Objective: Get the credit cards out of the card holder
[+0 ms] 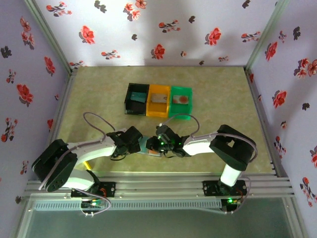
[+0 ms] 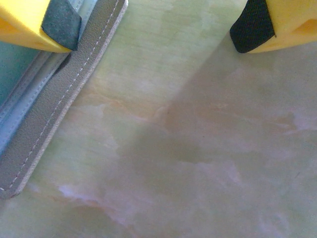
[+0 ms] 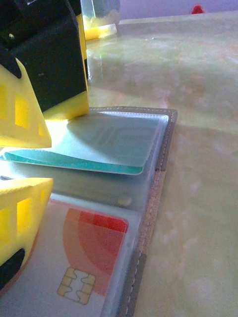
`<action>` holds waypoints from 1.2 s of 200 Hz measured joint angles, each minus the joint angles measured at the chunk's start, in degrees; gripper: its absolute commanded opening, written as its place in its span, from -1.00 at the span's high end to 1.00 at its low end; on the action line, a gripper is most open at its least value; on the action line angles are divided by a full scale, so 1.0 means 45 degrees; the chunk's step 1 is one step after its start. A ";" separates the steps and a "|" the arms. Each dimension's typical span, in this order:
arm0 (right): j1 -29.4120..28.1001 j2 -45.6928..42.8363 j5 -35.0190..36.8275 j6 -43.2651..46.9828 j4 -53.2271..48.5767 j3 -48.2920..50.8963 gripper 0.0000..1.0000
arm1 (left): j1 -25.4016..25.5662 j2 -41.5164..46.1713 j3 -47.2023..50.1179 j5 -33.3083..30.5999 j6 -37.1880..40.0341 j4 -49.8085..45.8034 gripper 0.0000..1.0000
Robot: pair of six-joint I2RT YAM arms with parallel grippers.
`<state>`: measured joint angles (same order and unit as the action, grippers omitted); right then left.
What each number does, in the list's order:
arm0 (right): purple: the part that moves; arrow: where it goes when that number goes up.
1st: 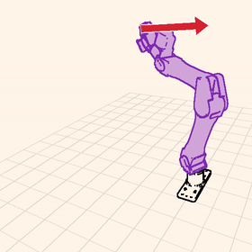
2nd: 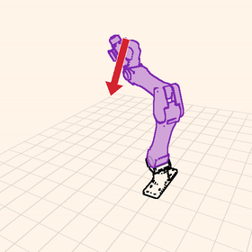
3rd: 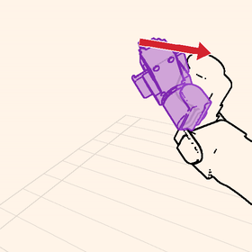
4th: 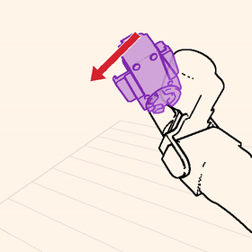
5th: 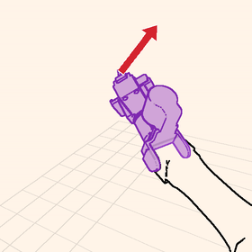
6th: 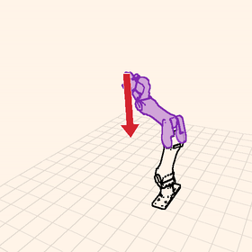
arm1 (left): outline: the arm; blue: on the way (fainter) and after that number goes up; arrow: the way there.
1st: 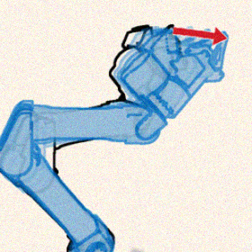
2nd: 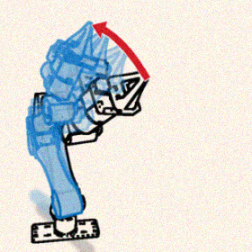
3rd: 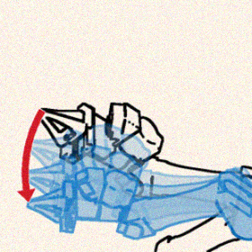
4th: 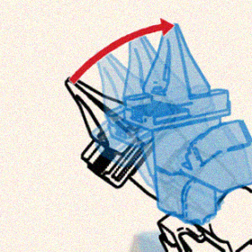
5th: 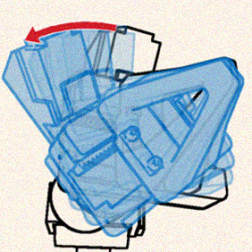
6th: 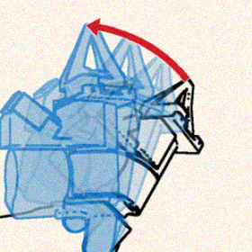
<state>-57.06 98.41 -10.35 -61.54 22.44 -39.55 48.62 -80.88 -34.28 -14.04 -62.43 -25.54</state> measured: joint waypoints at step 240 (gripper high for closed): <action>-0.0068 -0.0952 0.0709 0.1506 -0.3502 -0.1001 0.41 | -0.0554 0.4439 0.0714 0.2361 0.0165 0.0437 -0.86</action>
<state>-57.36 94.13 -7.16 -54.76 6.68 -44.05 46.13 -60.90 -31.07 -3.42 -61.69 -23.57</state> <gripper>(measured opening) 0.294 0.936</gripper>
